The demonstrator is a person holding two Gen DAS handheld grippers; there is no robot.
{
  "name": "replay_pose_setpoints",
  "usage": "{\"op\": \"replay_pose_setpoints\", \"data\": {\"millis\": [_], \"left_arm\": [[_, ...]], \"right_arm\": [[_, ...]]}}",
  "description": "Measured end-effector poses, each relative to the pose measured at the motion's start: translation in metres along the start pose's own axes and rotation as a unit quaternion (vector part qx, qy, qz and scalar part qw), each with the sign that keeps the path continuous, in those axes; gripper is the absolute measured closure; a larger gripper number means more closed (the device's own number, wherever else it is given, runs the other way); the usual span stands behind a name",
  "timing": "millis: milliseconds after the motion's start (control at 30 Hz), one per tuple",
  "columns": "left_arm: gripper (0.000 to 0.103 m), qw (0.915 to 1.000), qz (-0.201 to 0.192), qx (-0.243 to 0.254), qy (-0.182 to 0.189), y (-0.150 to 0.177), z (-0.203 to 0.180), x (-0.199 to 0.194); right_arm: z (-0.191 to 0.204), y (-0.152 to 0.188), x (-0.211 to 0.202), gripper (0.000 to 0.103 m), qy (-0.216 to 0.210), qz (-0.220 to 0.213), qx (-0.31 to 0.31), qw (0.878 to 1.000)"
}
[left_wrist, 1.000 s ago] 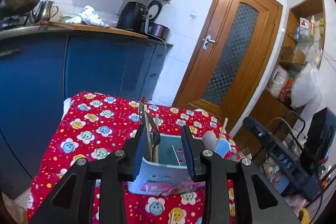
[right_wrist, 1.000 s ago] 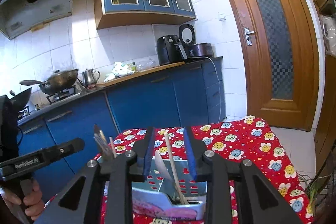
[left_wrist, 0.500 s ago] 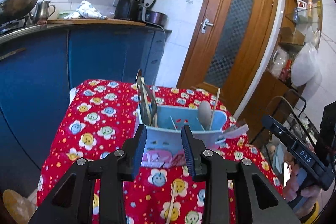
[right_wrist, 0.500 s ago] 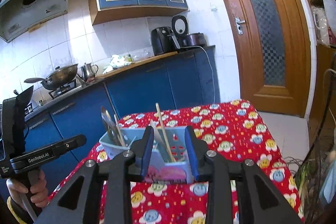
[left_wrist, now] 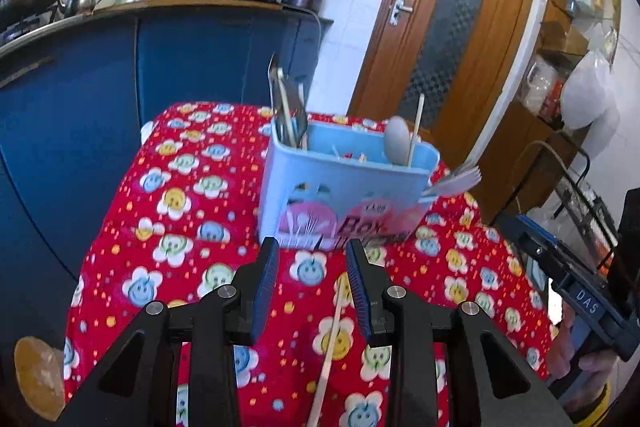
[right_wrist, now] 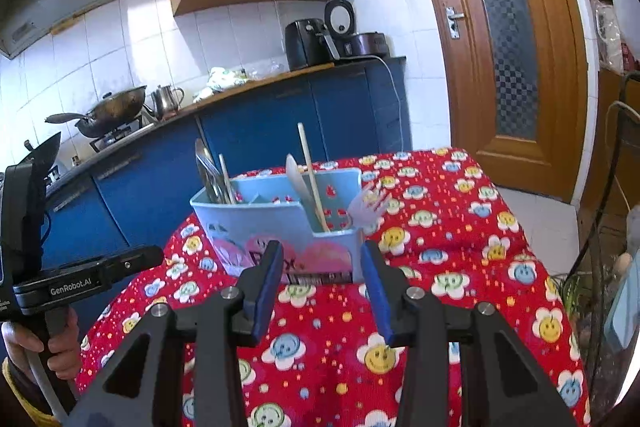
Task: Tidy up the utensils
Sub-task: 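Raise the open right tool away from the box, then carry a wooden chopstick in the left tool toward the blue box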
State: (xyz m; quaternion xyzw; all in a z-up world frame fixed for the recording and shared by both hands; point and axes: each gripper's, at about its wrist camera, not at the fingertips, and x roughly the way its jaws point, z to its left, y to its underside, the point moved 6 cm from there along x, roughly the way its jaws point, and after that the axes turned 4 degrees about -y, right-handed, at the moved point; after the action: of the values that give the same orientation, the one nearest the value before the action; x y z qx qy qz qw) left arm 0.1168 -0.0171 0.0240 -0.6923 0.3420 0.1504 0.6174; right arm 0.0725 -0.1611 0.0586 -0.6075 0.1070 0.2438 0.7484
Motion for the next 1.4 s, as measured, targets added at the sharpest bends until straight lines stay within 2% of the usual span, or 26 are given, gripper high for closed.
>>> {"op": "replay_pose_setpoints", "data": {"millis": [600,900,1167,1400], "left_arm": [[0.068,0.9944,0.095,0.045,-0.004,0.050,-0.009,0.036],[0.068,0.9902,0.123,0.066,-0.004,0.056,-0.016,0.051],[0.068,0.9851,0.144,0.093,-0.004,0.048,-0.027,0.064],[0.070,0.9806,0.170,0.097,0.009,0.050,-0.031,0.075]], "right_arm": [[-0.009,0.036,0.004,0.058,0.018,0.051,0.027,0.998],[-0.018,0.044,0.009,0.058,0.020,0.064,0.042,0.997],[-0.023,0.048,0.010,0.058,0.017,0.067,0.052,0.996],[-0.030,0.051,0.012,0.058,0.016,0.070,0.062,0.995]]}}
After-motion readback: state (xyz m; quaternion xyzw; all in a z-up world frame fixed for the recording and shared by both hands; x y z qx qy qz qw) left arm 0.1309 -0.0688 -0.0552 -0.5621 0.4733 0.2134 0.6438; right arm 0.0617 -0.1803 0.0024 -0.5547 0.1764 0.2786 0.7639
